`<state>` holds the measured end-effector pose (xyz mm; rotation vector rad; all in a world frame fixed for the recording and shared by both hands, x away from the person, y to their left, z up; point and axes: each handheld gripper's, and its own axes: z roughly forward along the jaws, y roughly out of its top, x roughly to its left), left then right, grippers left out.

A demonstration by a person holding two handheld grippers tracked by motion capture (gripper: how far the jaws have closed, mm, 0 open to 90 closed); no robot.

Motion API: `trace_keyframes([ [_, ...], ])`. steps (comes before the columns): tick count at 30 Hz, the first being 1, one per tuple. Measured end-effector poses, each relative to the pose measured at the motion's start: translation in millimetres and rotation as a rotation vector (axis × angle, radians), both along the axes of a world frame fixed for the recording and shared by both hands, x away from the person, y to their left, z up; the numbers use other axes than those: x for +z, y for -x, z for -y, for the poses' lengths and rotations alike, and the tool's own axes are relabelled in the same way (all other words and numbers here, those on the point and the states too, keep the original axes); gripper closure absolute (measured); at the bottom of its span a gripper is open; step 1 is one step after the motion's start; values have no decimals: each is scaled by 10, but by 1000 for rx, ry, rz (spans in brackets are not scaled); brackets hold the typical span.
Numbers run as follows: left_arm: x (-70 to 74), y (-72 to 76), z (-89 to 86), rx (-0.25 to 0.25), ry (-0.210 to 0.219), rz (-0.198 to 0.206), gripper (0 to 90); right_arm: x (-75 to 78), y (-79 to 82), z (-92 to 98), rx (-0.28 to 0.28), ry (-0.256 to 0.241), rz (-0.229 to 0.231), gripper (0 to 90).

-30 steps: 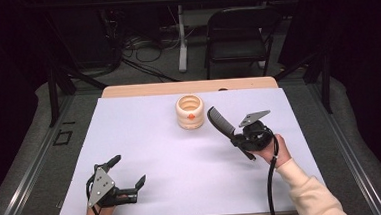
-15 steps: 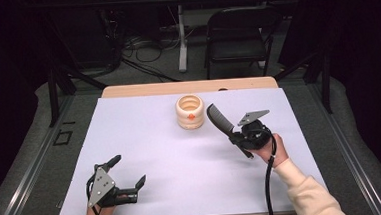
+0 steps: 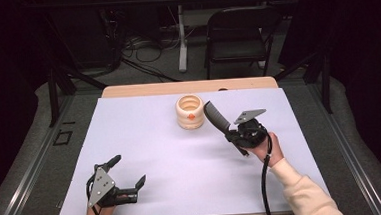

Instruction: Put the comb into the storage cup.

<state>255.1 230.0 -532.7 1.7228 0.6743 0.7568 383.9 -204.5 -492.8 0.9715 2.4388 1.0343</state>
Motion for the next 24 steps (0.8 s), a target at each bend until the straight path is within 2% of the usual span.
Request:
trace_keyframes([
  [24, 0, -2, -5, 2, 1, -2, 1, 25, -75, -62, -8, -37, 24, 724],
])
